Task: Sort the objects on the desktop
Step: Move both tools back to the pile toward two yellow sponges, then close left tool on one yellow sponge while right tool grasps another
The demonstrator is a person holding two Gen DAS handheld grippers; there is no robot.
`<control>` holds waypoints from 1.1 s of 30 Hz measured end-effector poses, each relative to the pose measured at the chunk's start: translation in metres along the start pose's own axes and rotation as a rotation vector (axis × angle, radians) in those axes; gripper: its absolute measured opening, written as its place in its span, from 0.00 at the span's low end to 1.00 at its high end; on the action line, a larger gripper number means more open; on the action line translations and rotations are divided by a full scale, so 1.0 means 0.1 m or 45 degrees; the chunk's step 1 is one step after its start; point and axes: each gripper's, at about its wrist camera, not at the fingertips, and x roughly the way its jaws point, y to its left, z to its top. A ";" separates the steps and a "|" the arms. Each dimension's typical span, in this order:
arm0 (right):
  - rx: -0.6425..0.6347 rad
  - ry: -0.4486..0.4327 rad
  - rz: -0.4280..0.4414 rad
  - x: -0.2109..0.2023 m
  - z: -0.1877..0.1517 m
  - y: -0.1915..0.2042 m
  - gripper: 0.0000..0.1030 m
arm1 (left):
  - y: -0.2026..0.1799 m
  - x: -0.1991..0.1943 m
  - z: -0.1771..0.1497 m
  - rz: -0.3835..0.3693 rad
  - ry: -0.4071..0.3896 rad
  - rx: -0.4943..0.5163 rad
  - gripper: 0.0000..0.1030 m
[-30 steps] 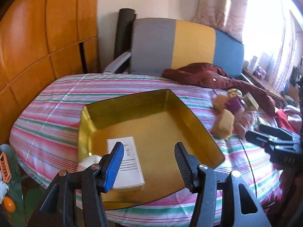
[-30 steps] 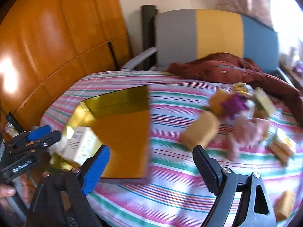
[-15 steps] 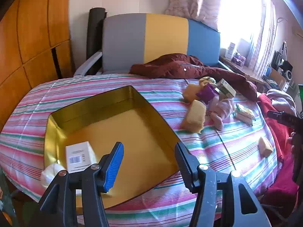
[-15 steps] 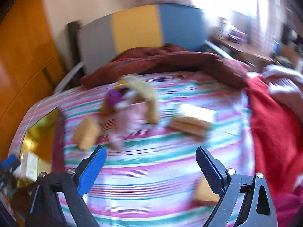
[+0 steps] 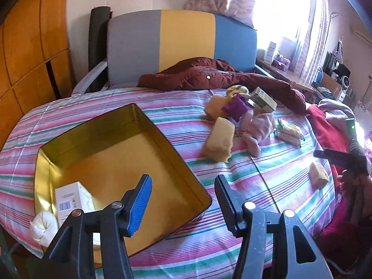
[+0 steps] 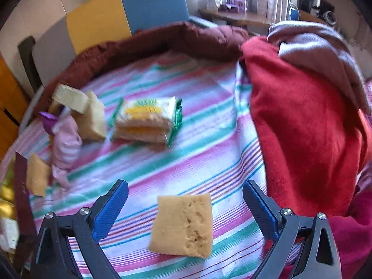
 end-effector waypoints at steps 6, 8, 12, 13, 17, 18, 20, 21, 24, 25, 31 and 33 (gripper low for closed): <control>0.028 0.049 0.008 0.13 -0.02 -0.10 0.97 | -0.18 0.16 0.10 -0.046 0.040 0.041 0.55; 0.038 0.072 0.009 0.14 -0.04 -0.13 0.97 | -0.24 0.25 0.17 -0.092 0.068 0.036 0.56; 0.025 0.098 -0.010 0.15 -0.06 -0.12 0.97 | -0.41 0.42 0.31 -0.127 0.094 0.082 0.57; 0.025 0.109 -0.014 0.16 -0.07 -0.12 0.97 | -0.45 0.47 0.35 -0.135 0.098 0.093 0.58; 0.015 0.157 -0.037 0.22 -0.09 -0.12 0.97 | -0.60 0.71 0.50 -0.138 0.130 0.139 0.60; 0.008 0.166 -0.039 0.22 -0.10 -0.11 0.97 | -0.63 0.76 0.52 -0.128 0.136 0.154 0.60; -0.015 0.183 -0.046 0.23 -0.13 -0.08 0.97 | -0.69 0.89 0.58 -0.110 0.150 0.192 0.60; -0.029 0.184 -0.049 0.23 -0.14 -0.06 0.97 | -0.71 0.96 0.61 -0.099 0.162 0.205 0.60; -0.050 0.185 -0.043 0.21 -0.15 -0.02 0.97 | -0.72 1.12 0.68 -0.090 0.190 0.214 0.60; -0.054 0.188 -0.039 0.20 -0.15 -0.02 0.97 | -0.72 1.16 0.69 -0.084 0.201 0.220 0.60; -0.091 0.221 -0.020 0.21 -0.20 0.01 0.85 | -0.77 1.45 0.72 -0.068 0.268 0.258 0.60; -0.102 0.232 -0.017 0.21 -0.21 0.01 0.80 | -0.79 1.54 0.72 -0.057 0.281 0.273 0.60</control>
